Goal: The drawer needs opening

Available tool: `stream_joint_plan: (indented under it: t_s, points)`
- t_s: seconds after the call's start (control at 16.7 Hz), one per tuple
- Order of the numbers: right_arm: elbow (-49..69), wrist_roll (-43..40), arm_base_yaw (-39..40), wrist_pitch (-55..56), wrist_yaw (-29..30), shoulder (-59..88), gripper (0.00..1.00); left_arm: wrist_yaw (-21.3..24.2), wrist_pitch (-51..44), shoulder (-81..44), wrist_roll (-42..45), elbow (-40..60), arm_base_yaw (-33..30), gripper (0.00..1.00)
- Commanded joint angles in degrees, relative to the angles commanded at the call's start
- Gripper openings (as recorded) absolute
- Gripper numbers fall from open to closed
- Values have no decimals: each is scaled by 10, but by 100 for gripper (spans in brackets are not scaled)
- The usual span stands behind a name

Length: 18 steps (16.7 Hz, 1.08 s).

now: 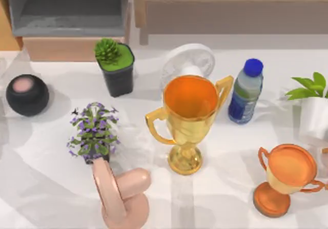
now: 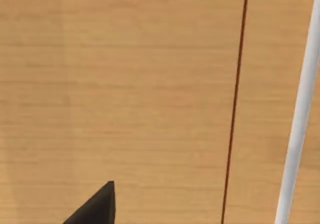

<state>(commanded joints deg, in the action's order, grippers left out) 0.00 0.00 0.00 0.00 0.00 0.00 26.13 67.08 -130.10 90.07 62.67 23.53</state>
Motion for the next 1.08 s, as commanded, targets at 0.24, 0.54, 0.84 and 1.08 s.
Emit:
stream_joint_plan:
  t_s: [0.24,0.54,0.84,1.08]
  points:
    - [0,0,0,0,0,0,100,5,2,-6,7,4,5,100]
    - [0,0,0,0,0,0,100,0,-7,-13,7,21,0,100]
    - [0,0,0,0,0,0,100,-9,-32,-36,7,69,-10,100]
    - [0,0,0,0,0,0,100,-9,-32,-36,7,69,-10,92]
